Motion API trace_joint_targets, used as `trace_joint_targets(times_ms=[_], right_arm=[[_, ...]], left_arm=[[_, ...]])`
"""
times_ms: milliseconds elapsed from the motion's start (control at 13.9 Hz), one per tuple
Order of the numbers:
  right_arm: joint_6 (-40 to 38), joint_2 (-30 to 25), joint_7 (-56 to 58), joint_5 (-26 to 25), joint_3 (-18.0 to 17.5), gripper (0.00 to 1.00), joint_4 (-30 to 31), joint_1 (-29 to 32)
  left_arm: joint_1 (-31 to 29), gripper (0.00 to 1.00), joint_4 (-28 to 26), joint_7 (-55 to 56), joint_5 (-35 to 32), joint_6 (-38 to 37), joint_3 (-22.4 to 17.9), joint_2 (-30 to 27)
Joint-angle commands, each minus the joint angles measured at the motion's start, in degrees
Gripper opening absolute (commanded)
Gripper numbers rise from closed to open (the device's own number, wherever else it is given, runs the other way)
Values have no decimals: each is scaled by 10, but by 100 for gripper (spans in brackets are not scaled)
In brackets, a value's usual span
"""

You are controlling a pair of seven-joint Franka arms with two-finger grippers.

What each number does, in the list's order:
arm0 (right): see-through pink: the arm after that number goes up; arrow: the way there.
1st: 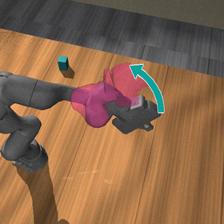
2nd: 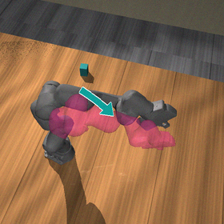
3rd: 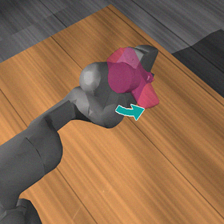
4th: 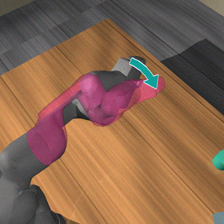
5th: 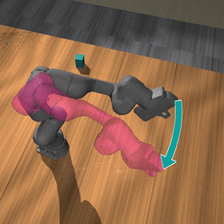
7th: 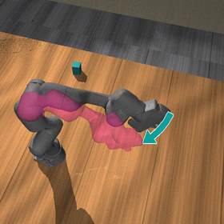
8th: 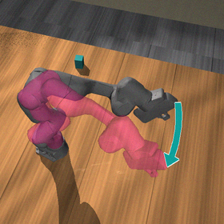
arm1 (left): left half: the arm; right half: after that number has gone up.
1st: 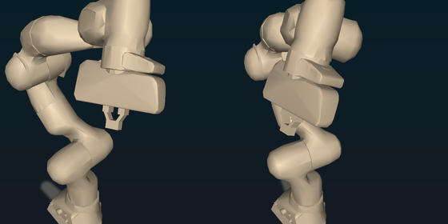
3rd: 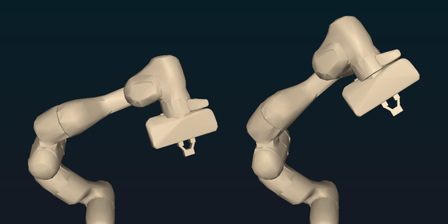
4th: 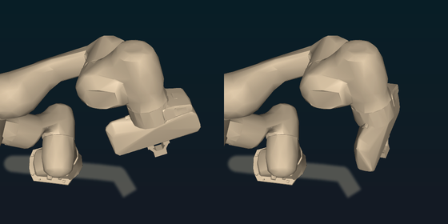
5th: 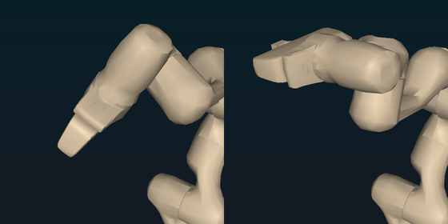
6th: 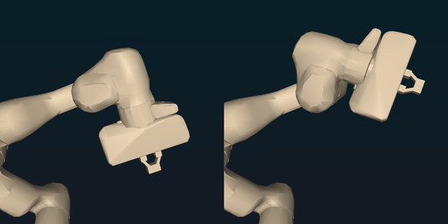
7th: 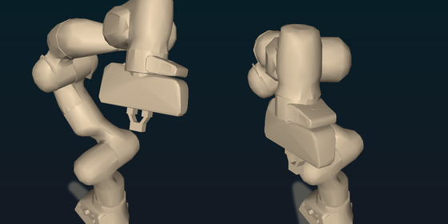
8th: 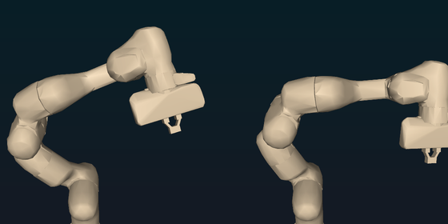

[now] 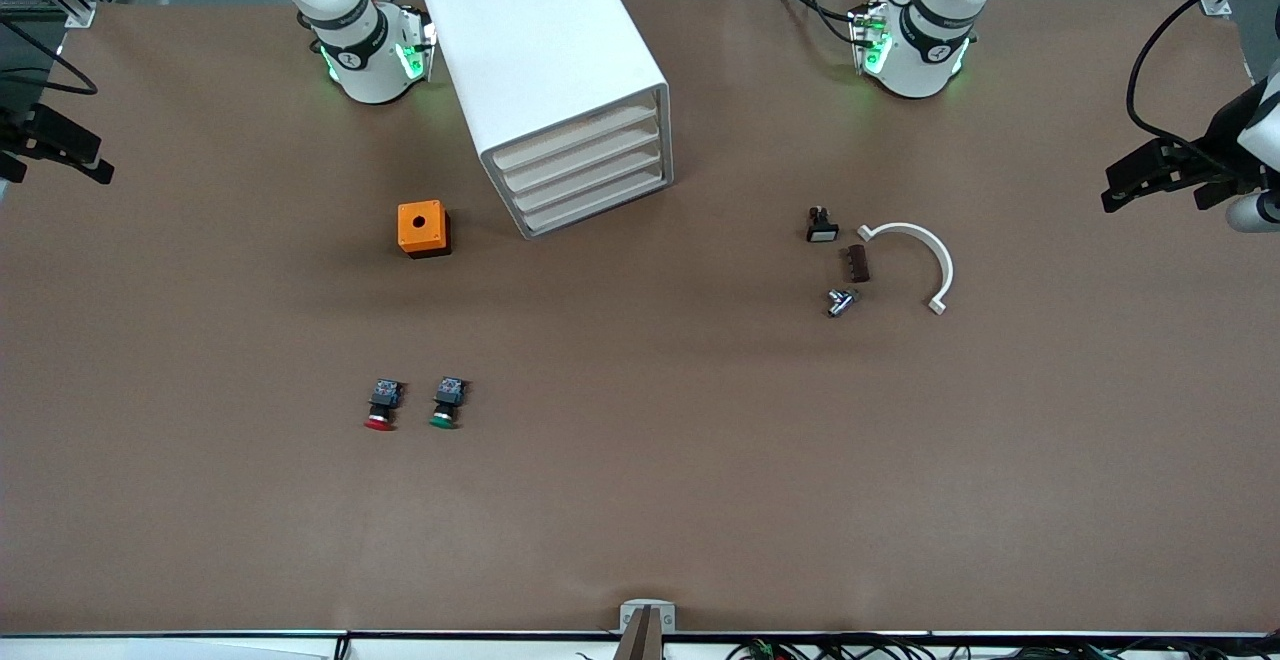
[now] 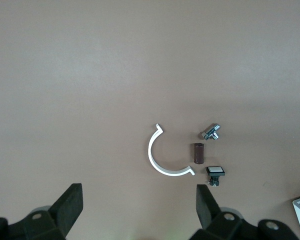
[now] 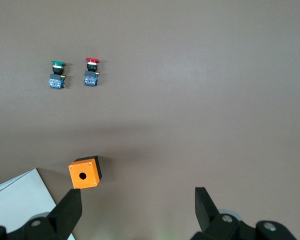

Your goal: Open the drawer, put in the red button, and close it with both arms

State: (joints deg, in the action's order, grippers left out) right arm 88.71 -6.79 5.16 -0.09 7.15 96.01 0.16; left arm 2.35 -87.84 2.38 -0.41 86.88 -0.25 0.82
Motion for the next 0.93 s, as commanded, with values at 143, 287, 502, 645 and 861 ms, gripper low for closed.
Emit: trace_joint_targets(times_ms=[143, 287, 502, 645, 861], right_arm=[[1, -8, 4, -9, 1, 100, 8, -3], [1, -8, 3, -9, 1, 100, 1, -4], [-16, 11, 1, -9, 3, 100, -14, 3], [-17, 43, 2, -6, 3, 100, -18, -1], [-9, 119, 3, -12, 1, 100, -34, -15]], left_arm=[[-2, 100, 18, -6, -4, -14, 2, 12], [-8, 100, 17, -4, -3, -13, 1, 22], [-7, 100, 19, -1, -5, -9, -1, 45], [-5, 100, 32, 1, -9, -6, -3, 82], [-3, 100, 37, 18, -11, -6, -4, 132]])
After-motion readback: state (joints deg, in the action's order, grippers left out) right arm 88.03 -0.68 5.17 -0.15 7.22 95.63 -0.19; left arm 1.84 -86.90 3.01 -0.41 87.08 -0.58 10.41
